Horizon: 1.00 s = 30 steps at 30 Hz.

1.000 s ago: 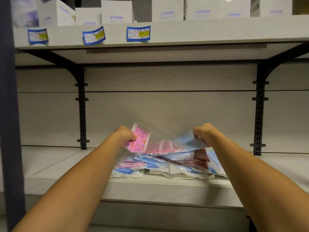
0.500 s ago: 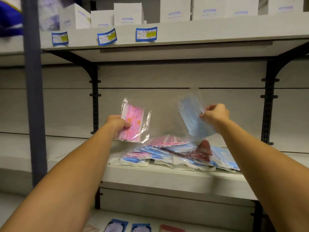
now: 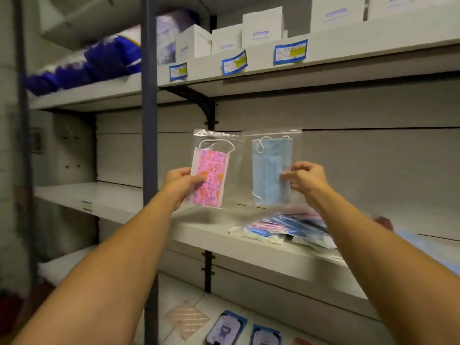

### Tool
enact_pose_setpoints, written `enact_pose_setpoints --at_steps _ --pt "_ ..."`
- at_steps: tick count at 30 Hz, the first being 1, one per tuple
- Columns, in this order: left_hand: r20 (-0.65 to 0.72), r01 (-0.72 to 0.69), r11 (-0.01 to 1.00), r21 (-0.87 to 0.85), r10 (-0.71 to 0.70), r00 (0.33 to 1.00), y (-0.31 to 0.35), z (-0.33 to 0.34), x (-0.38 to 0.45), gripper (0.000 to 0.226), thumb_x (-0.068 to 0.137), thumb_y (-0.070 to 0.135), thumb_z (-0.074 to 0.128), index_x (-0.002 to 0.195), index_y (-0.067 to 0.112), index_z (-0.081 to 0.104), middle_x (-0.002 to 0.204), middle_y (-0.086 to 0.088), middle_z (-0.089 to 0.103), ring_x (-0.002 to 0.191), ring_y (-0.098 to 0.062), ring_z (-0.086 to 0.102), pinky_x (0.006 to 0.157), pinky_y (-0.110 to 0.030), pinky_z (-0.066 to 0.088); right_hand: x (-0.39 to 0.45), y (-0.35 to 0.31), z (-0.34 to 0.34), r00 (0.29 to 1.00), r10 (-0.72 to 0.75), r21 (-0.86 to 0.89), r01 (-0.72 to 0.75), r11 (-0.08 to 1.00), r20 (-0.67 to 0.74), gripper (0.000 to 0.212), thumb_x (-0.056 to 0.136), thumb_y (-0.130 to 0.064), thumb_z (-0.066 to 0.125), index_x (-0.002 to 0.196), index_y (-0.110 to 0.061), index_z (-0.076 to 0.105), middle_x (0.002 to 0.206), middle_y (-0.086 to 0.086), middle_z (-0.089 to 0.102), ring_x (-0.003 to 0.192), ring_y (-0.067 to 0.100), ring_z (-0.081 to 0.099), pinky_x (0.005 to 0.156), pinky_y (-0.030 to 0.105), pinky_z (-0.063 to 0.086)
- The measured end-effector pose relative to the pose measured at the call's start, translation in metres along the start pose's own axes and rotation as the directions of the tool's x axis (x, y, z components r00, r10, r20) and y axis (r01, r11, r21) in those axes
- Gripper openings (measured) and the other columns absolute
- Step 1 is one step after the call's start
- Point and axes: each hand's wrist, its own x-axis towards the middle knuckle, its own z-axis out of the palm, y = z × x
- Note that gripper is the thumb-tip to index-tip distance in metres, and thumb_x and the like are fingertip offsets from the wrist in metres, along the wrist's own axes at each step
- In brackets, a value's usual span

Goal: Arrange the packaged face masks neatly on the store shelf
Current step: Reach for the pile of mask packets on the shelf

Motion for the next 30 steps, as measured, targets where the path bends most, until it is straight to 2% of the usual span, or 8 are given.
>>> enact_pose_setpoints --at_steps 4,7,11,14,17,20,25,30 --pt "0.004 0.051 0.999 -0.015 -0.051 0.999 0.000 -0.061 -0.010 0.026 0.088 0.001 0.072 0.114 0.002 0.069 0.107 -0.013 0.076 0.094 -0.027 0.075 0.084 -0.046 0.061 -0.008 0.011 0.067 0.991 0.043 0.014 -0.045 0.999 0.127 0.022 0.079 0.005 0.078 0.086 -0.008 0.062 0.103 0.014 0.068 0.091 0.028 0.069 0.074 0.037 0.061" --pt "-0.037 0.065 0.998 0.003 -0.065 0.997 0.003 -0.111 -0.017 0.031 0.087 0.001 0.073 0.117 0.001 0.067 0.106 -0.012 0.076 0.094 -0.028 0.075 0.080 -0.043 0.062 -0.019 0.015 0.117 0.981 0.043 0.016 -0.047 0.999 0.187 0.021 0.082 0.006 0.075 0.086 -0.008 0.060 0.104 0.016 0.066 0.087 0.028 0.068 0.065 0.034 0.059" --pt "-0.129 0.096 0.993 0.066 -0.087 0.988 0.007 -0.190 -0.026 0.028 0.086 0.003 0.074 0.114 0.005 0.069 0.104 -0.011 0.077 0.090 -0.026 0.076 0.075 -0.042 0.063 -0.043 0.011 0.187 0.963 0.046 0.008 -0.050 0.999 0.267 0.020 0.083 0.006 0.073 0.083 -0.008 0.059 0.098 0.015 0.067 0.084 0.031 0.068 0.077 0.046 0.061" --pt "-0.179 0.129 0.985 0.111 -0.108 0.978 0.012 -0.250 -0.032 0.025 0.085 0.004 0.076 0.109 0.006 0.070 0.099 -0.010 0.077 0.084 -0.025 0.076 0.067 -0.040 0.063 -0.068 0.005 0.236 0.941 0.039 0.013 -0.046 0.999 0.335 0.018 0.084 0.003 0.074 0.091 -0.007 0.060 0.097 0.009 0.066 0.083 0.022 0.068 0.063 0.031 0.059" --pt "-0.222 0.124 0.978 0.169 -0.084 0.971 0.019 -0.304 -0.036 0.022 0.085 0.003 0.076 0.106 0.008 0.072 0.099 -0.009 0.076 0.086 -0.025 0.076 0.061 -0.035 0.063 -0.089 0.005 0.287 0.898 0.079 -0.025 -0.075 0.997 0.432 0.025 0.081 -0.001 0.078 0.100 -0.006 0.062 0.107 0.009 0.067 0.093 0.023 0.069 0.073 0.035 0.062" --pt "-0.259 0.116 0.974 0.195 -0.063 0.964 0.023 -0.354 -0.033 0.020 0.083 0.003 0.077 0.102 0.007 0.073 0.098 -0.011 0.077 0.085 -0.026 0.076 0.067 -0.037 0.063 -0.109 0.004 0.337 0.891 0.111 -0.062 -0.093 0.994 0.440 0.027 0.081 -0.003 0.079 0.103 -0.005 0.063 0.107 0.007 0.067 0.094 0.024 0.069 0.069 0.033 0.062" --pt "-0.326 0.175 0.960 0.218 -0.097 0.940 0.019 -0.423 -0.025 0.017 0.083 -0.006 0.072 0.097 0.004 0.074 0.099 -0.012 0.077 0.087 -0.029 0.076 0.074 -0.044 0.063 -0.126 -0.002 0.405 0.882 0.178 0.000 -0.198 0.980 0.436 0.024 0.082 0.005 0.074 0.099 -0.008 0.062 0.104 0.009 0.066 0.091 0.028 0.071 0.081 0.043 0.062" --pt "-0.406 0.208 0.950 0.234 -0.099 0.908 0.010 -0.485 -0.016 0.023 0.085 -0.009 0.065 0.103 0.005 0.071 0.104 -0.011 0.074 0.093 -0.029 0.073 0.073 -0.040 0.062 -0.132 -0.002 0.471 0.883 0.179 0.029 -0.213 0.977 0.434 0.025 0.081 0.011 0.067 0.103 0.000 0.062 0.101 0.011 0.066 0.086 0.028 0.068 0.064 0.034 0.058"
